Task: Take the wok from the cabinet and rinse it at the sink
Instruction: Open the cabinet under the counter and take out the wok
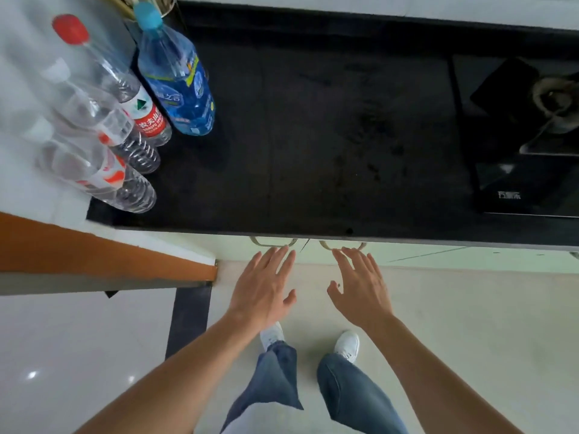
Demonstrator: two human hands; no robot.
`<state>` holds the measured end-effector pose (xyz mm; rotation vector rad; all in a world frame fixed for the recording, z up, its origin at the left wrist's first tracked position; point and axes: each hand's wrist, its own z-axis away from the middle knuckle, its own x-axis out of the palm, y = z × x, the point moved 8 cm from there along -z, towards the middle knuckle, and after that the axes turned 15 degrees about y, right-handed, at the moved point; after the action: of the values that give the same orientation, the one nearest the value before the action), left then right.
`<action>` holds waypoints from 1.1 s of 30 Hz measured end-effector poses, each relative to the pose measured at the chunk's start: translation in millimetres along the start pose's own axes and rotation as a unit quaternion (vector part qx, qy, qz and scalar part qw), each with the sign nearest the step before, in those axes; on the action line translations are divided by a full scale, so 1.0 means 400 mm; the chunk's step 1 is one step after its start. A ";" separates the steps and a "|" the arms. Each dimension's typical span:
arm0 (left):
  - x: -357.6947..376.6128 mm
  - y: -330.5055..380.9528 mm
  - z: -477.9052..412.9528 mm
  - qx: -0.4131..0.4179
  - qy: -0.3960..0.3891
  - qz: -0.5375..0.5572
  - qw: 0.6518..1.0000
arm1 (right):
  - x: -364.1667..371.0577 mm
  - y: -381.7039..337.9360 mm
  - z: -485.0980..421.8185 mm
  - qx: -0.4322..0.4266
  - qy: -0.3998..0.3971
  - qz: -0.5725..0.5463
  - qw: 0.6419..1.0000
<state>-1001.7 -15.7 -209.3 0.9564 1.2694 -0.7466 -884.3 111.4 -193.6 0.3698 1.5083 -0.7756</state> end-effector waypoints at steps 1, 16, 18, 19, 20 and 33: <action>0.014 -0.012 -0.014 -0.006 0.010 0.001 1.000 | 0.022 0.000 -0.008 0.009 0.002 -0.007 1.000; 0.127 -0.036 0.004 -0.027 0.059 0.016 0.998 | 0.149 0.021 -0.012 0.048 0.123 -0.077 0.988; 0.127 -0.031 0.029 -0.026 0.051 0.009 0.998 | 0.147 0.027 0.021 0.031 0.125 -0.087 0.988; 0.127 -0.029 0.046 -0.026 0.045 0.004 0.999 | 0.146 0.032 0.038 0.026 0.126 -0.092 0.987; 0.128 -0.027 0.064 -0.025 0.040 -0.002 0.999 | 0.143 0.037 0.054 0.022 0.126 -0.097 0.987; 0.128 -0.029 0.389 -0.039 -0.005 -0.053 0.998 | 0.118 0.162 0.350 -0.062 0.083 -0.038 0.994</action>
<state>-935.4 -158.3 -257.2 0.8272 1.3391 -0.7776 -742.5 54.4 -245.3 0.2908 1.7252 -0.7202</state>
